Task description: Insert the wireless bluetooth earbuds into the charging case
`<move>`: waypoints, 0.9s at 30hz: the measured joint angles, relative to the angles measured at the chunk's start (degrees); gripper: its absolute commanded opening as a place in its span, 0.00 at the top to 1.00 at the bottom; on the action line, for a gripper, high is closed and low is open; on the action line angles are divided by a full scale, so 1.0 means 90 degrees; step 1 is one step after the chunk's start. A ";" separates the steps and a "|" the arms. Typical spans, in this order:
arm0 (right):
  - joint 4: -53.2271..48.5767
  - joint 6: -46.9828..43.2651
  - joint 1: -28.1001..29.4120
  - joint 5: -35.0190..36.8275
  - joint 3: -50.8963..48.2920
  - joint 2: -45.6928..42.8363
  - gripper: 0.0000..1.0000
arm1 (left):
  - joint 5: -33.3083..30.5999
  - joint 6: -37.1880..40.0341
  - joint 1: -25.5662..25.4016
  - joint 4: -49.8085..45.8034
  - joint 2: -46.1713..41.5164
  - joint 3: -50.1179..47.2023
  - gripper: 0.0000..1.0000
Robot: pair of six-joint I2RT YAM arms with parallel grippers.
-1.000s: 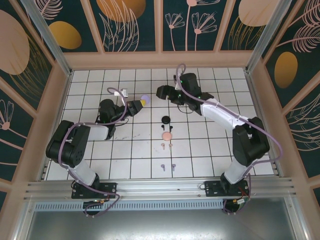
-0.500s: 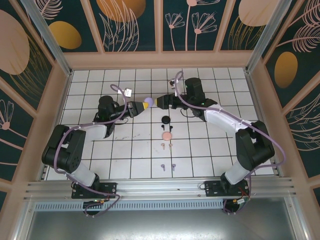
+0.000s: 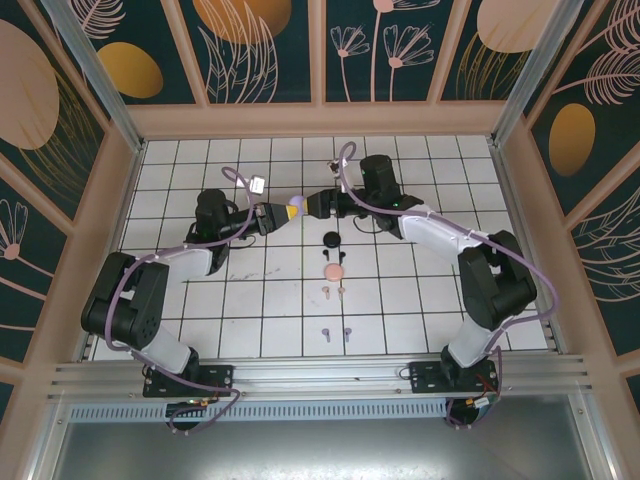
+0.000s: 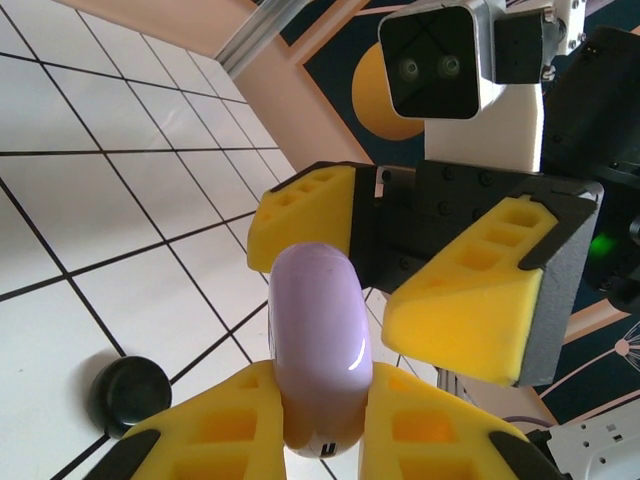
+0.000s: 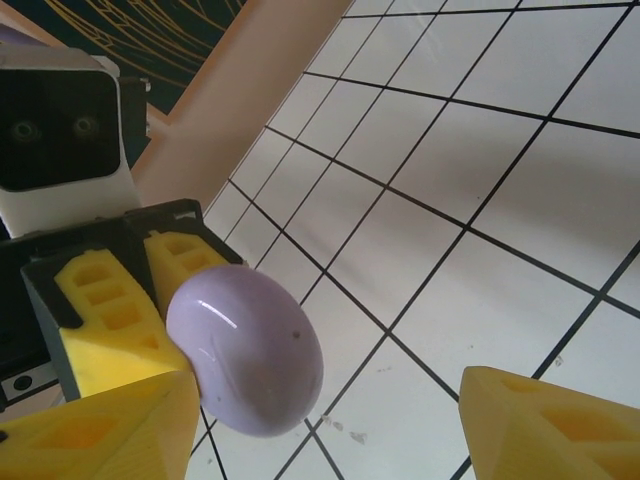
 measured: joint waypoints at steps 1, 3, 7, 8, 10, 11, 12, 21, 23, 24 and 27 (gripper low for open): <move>0.0015 0.0000 0.0000 0.0012 0.0027 0.0032 0.33 | 0.0000 0.0002 0.0000 -0.0017 -0.0027 0.0000 1.00; 0.0046 0.0022 0.0000 0.0017 0.0058 0.0095 0.34 | -0.0019 0.0024 0.0000 -0.0066 -0.0090 0.0000 1.00; 0.0168 0.0051 0.0000 0.0024 0.0070 0.0163 0.38 | -0.0090 0.0044 0.0015 -0.0245 -0.0187 0.0000 1.00; 0.0185 0.0073 0.0000 0.0056 0.0083 0.0192 0.39 | -0.0109 0.0044 0.0017 -0.0308 -0.0221 0.0000 1.00; 0.0214 0.0104 -0.0012 0.0214 0.0134 0.0282 0.40 | -0.0121 0.0044 0.0024 -0.0398 -0.0306 -0.0002 1.00; 0.0214 0.0146 -0.0034 0.0299 0.0168 0.0379 0.40 | -0.0102 0.0046 0.0012 -0.0396 -0.0376 -0.0002 1.00; 0.0216 0.0192 -0.0053 0.0340 0.0170 0.0457 0.40 | -0.0100 0.0049 0.0012 -0.0408 -0.0471 -0.0002 1.00; 0.0107 0.0238 -0.0209 0.0335 -0.0015 0.0342 0.39 | 0.0022 0.0163 0.0005 -0.0420 -0.0872 -0.0002 1.00; 0.0114 0.0233 -0.0272 0.0078 -0.0192 0.0095 0.39 | 0.0066 0.0163 0.0005 -0.0420 -0.0872 -0.0002 1.00; 0.0114 0.0211 -0.0308 -0.0078 -0.0262 -0.0036 0.39 | 0.0124 0.0163 0.0007 -0.0418 -0.0872 -0.0002 1.00; 0.0112 0.0185 -0.0425 -0.0503 -0.0340 -0.0357 0.40 | 0.0318 0.0160 0.0005 -0.0393 -0.0855 -0.0002 1.00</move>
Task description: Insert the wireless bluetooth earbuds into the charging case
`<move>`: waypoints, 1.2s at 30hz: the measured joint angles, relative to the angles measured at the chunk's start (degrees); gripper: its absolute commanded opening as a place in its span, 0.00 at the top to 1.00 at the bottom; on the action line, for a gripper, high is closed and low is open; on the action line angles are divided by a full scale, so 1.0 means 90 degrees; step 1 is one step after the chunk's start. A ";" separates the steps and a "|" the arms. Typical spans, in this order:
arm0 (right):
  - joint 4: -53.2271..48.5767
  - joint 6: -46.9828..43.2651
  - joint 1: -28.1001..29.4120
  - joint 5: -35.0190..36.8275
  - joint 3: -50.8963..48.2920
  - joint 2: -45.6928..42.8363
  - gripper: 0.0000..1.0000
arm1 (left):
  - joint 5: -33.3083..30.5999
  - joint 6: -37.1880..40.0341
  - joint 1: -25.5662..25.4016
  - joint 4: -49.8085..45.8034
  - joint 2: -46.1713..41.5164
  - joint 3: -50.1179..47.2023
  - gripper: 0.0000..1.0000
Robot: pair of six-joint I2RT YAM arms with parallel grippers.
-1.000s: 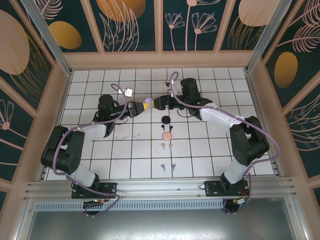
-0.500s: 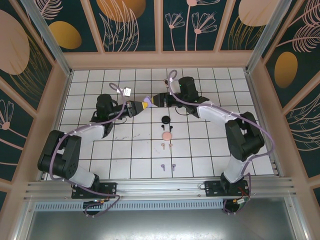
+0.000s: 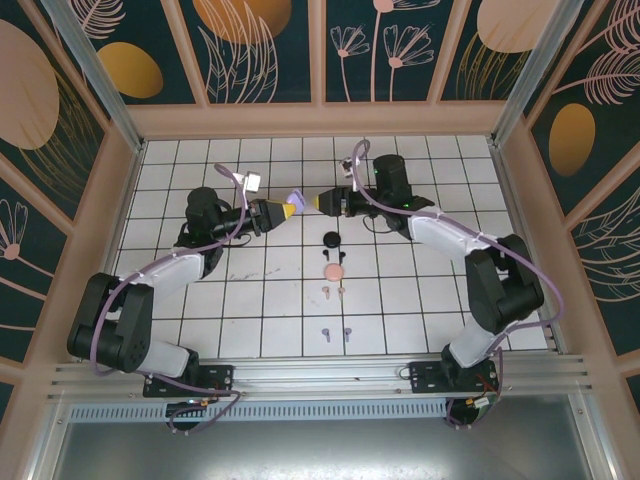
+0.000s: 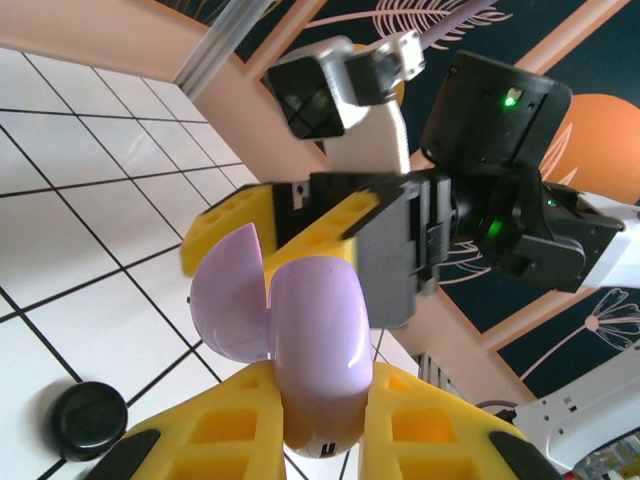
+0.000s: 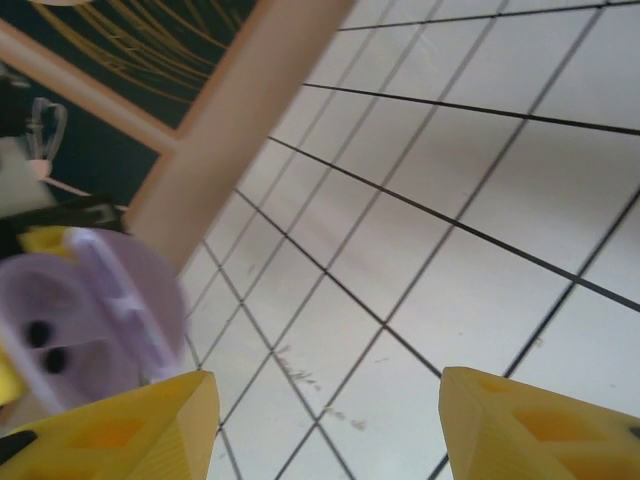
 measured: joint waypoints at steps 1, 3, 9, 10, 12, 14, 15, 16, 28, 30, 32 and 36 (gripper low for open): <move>0.0005 -0.0007 -0.0032 -0.0112 -0.0002 -0.0056 0.40 | 0.0061 -0.0002 0.0000 0.0032 0.0019 0.0002 1.00; 0.0005 -0.0041 -0.0121 -0.0386 -0.0002 -0.0177 0.40 | 0.0228 -0.0036 0.0000 0.0194 0.0129 0.0010 1.00; -0.0114 -0.0168 -0.0238 -0.1008 0.0029 -0.0209 0.45 | 0.0619 -0.0384 0.0000 0.0682 0.0561 0.0141 1.00; -0.0170 -0.0197 -0.0233 -0.1105 0.0063 -0.0209 0.46 | 0.0673 -0.0444 0.0000 0.0763 0.0627 0.0192 1.00; -0.0219 -0.0240 -0.0233 -0.1239 0.0121 -0.0209 0.48 | 0.0736 -0.0529 0.0000 0.0869 0.0709 0.0274 1.00; -0.0250 -0.0306 -0.0233 -0.1336 0.0158 -0.0206 0.49 | 0.0809 -0.0593 0.0000 0.0962 0.0760 0.0372 1.00; -0.0267 -0.0328 -0.0233 -0.1370 0.0163 -0.0206 0.50 | 0.0828 -0.0627 0.0000 0.0988 0.0777 0.0413 1.00; -0.0294 -0.0333 -0.0231 -0.1396 0.0168 -0.0202 0.50 | 0.0831 -0.0653 0.0000 0.1013 0.0792 0.0452 1.00; -0.0333 -0.0328 -0.0172 -0.1477 0.0384 0.0143 0.53 | 0.0850 -0.0721 -0.0124 0.1146 0.0918 0.0539 1.00; -0.0333 -0.0325 -0.0172 -0.1474 0.0444 0.0168 0.56 | 0.0850 -0.0721 -0.0138 0.1146 0.0940 0.0539 1.00; -0.0333 -0.0325 -0.0170 -0.1474 0.0474 0.0168 0.58 | 0.0848 -0.0721 -0.0153 0.1146 0.0952 0.0539 1.00; -0.0321 -0.0311 -0.0151 -0.1474 0.0508 0.0180 0.62 | 0.0843 -0.0721 -0.0168 0.1146 0.0962 0.0566 1.00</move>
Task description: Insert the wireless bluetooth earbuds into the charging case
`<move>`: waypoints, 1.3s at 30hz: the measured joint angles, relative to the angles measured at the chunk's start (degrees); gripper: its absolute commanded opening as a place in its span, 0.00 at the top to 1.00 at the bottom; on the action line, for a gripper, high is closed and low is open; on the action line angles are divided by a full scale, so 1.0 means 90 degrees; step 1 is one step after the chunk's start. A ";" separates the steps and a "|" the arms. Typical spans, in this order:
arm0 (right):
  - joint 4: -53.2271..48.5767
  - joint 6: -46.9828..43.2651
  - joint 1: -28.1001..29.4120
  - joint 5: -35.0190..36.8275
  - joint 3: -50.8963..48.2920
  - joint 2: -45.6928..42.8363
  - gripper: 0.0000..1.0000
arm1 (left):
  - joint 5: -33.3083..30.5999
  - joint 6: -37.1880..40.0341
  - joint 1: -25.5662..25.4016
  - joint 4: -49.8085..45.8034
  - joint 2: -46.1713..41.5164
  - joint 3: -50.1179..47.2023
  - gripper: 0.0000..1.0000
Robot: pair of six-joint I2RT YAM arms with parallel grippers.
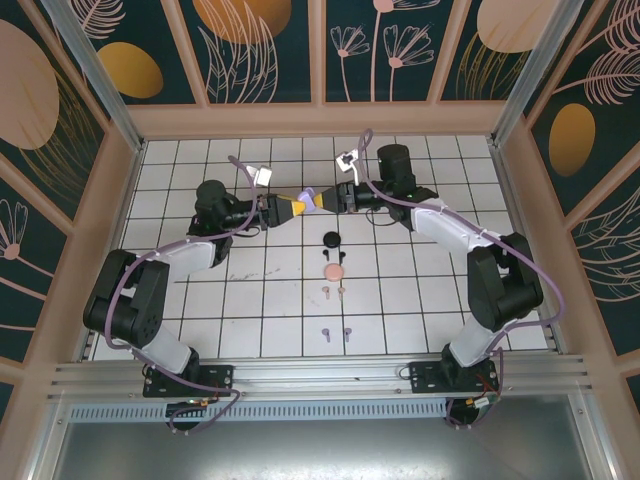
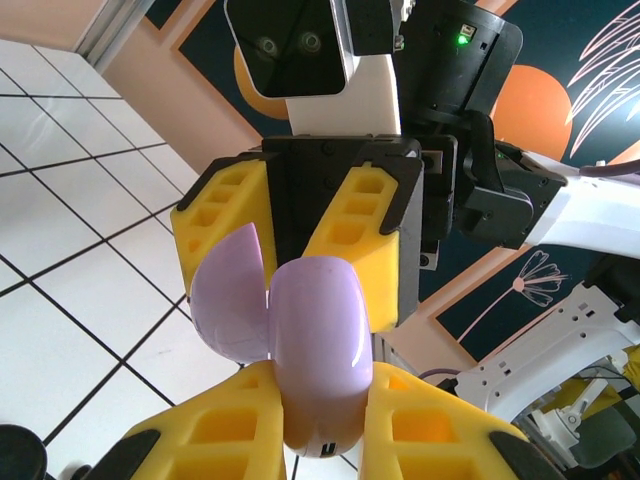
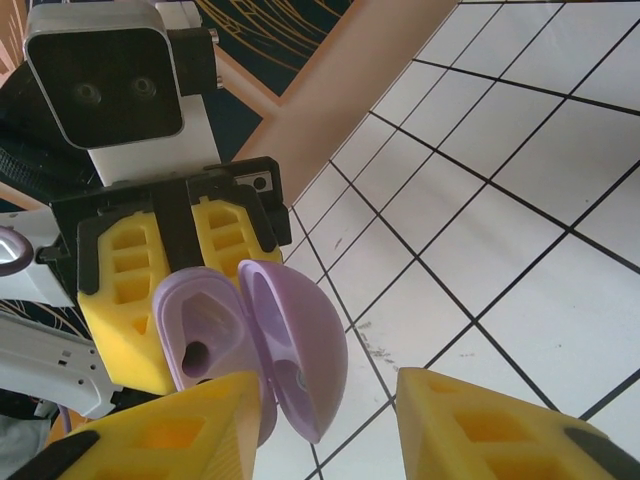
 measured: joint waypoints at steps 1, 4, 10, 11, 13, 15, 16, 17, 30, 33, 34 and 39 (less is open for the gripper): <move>0.0000 0.0005 0.0002 0.0000 0.0000 0.0007 0.63 | 0.0000 0.0000 0.0000 0.0000 0.0002 0.0012 1.00; -0.0002 0.0000 0.0005 0.0000 0.0000 0.0034 0.67 | -0.0012 0.0000 0.0000 0.0000 0.0002 0.0049 1.00; -0.0005 -0.0005 0.0034 -0.0005 0.0000 0.0044 0.77 | -0.0046 0.0000 -0.0005 -0.0005 0.0002 0.0053 1.00; -0.0002 0.0002 0.0039 -0.0005 0.0000 0.0044 0.78 | -0.0049 0.0000 -0.0002 -0.0015 0.0002 0.0053 1.00; 0.0012 0.0000 0.0039 -0.0007 0.0002 0.0044 0.81 | -0.0068 0.0000 -0.0002 -0.0027 0.0002 0.0053 1.00; 0.0012 0.0002 0.0039 -0.0005 0.0015 0.0044 0.84 | -0.0078 0.0002 -0.0002 -0.0029 0.0005 0.0053 1.00; -0.0002 0.0007 0.0039 0.0000 0.0032 0.0044 0.86 | -0.0080 0.0005 -0.0002 -0.0029 0.0010 0.0053 1.00; -0.0015 0.0012 0.0039 0.0010 0.0044 0.0046 0.87 | -0.0090 0.0010 -0.0002 -0.0027 0.0015 0.0053 1.00; -0.0437 -0.0017 0.0039 0.0233 0.0379 0.0270 1.00 | -0.0384 0.0228 -0.0017 -0.0104 0.0138 0.0056 1.00; -0.0549 -0.0022 0.0041 0.0335 0.0444 0.0282 1.00 | -0.0498 0.0318 -0.0036 -0.0199 0.0138 0.0066 0.84; -0.0583 -0.0022 0.0041 0.0384 0.0454 0.0282 1.00 | -0.0551 0.0364 -0.0049 -0.0240 0.0138 0.0073 0.77; -0.0884 -0.0189 0.0085 0.0678 0.0661 0.0347 1.00 | -0.0908 0.0653 -0.0146 -0.0668 0.0129 0.0092 0.59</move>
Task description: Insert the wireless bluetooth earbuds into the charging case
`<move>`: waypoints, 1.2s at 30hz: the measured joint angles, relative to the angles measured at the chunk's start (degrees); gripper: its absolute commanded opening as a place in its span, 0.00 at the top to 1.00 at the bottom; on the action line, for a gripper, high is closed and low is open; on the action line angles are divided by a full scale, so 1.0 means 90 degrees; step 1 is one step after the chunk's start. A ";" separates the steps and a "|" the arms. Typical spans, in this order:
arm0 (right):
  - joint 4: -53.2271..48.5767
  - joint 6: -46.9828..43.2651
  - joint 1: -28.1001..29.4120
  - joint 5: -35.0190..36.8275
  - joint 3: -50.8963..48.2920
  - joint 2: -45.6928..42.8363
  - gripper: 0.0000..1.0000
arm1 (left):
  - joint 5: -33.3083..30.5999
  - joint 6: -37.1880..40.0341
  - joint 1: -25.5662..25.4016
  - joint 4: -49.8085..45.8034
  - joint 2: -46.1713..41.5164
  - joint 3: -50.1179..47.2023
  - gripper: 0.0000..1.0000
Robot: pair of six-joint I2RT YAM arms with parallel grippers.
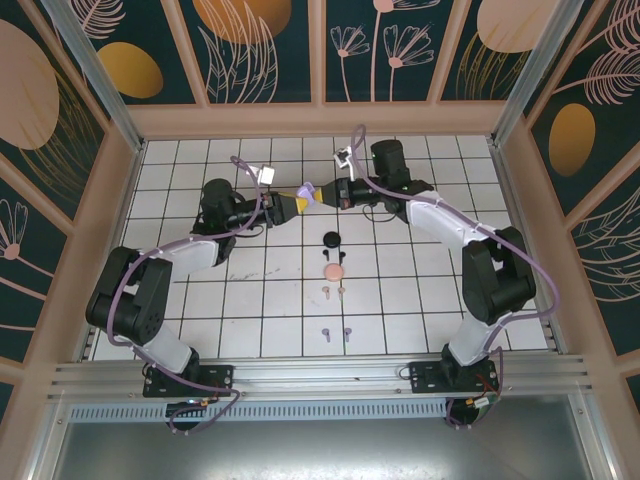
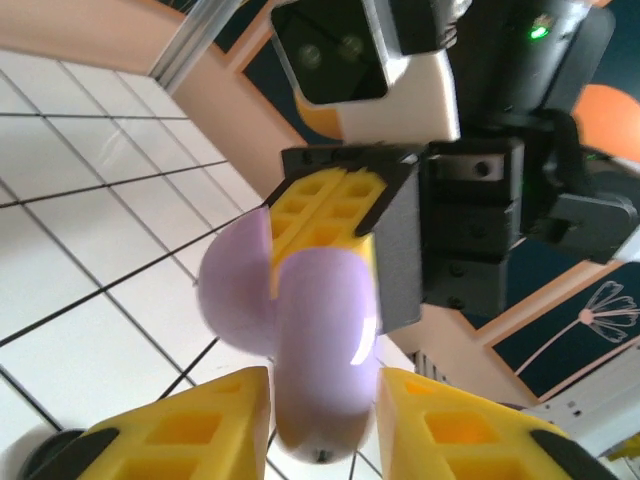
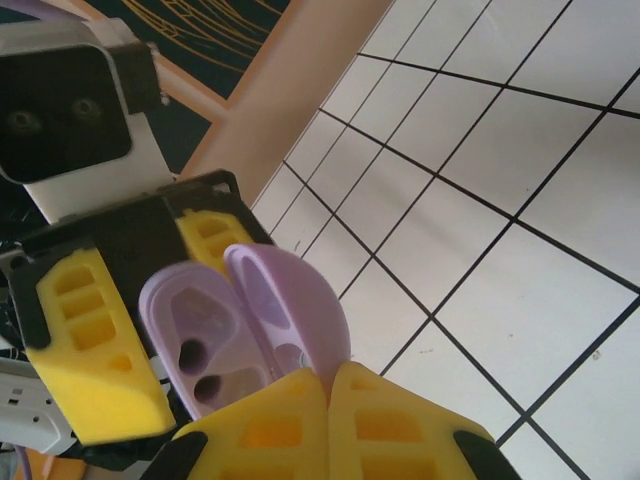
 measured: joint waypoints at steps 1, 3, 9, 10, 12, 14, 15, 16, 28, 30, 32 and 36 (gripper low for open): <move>-0.0063 -0.0049 0.0027 0.0051 0.0102 0.0034 1.00 | -0.0102 0.0095 -0.0029 -0.0192 0.0000 0.0000 0.55; -0.0194 -0.0168 0.0056 0.0165 0.0289 0.0078 1.00 | -0.0202 0.0243 -0.0056 -0.0481 -0.0010 0.0012 0.51; -0.0758 -0.0646 0.0078 0.0527 0.0753 0.0216 1.00 | -0.0386 0.1134 -0.0061 -0.1911 -0.0226 0.0464 0.38; -0.0857 -0.0726 0.0078 0.0580 0.0823 0.0257 1.00 | -0.0403 0.1336 -0.0061 -0.2181 -0.0284 0.0593 0.36; -0.1064 -0.0896 0.0066 0.0690 0.0952 0.0345 1.00 | -0.0406 0.1787 -0.0061 -0.2839 -0.0359 0.0930 0.33; -0.1282 -0.1071 0.0039 0.0772 0.1076 0.0442 1.00 | -0.0410 0.2293 -0.0053 -0.3548 -0.0386 0.1333 0.29; -0.1396 -0.1158 0.0024 0.0809 0.1146 0.0491 1.00 | -0.0427 0.2540 -0.0041 -0.3915 -0.0389 0.1537 0.28; -0.1506 -0.1239 0.0002 0.0843 0.1234 0.0544 1.00 | -0.0447 0.2778 -0.0027 -0.4255 -0.0389 0.1710 0.26; -0.2531 -0.2174 -0.0131 0.1358 0.1445 0.0678 1.00 | -0.0396 0.4884 0.0491 -0.7383 0.0182 0.3810 0.23; -0.2669 -0.2324 -0.0131 0.1362 0.1445 0.0678 1.00 | -0.0284 0.5209 0.0491 -0.7915 0.0534 0.4265 0.26; -0.2786 -0.2455 -0.0131 0.1353 0.1445 0.0678 1.00 | -0.0194 0.5501 0.0491 -0.8371 0.0857 0.4558 0.28; -0.2994 -0.2667 -0.0131 0.1316 0.1445 0.0680 1.00 | 0.0032 0.5962 0.0491 -0.9177 0.1314 0.4728 0.31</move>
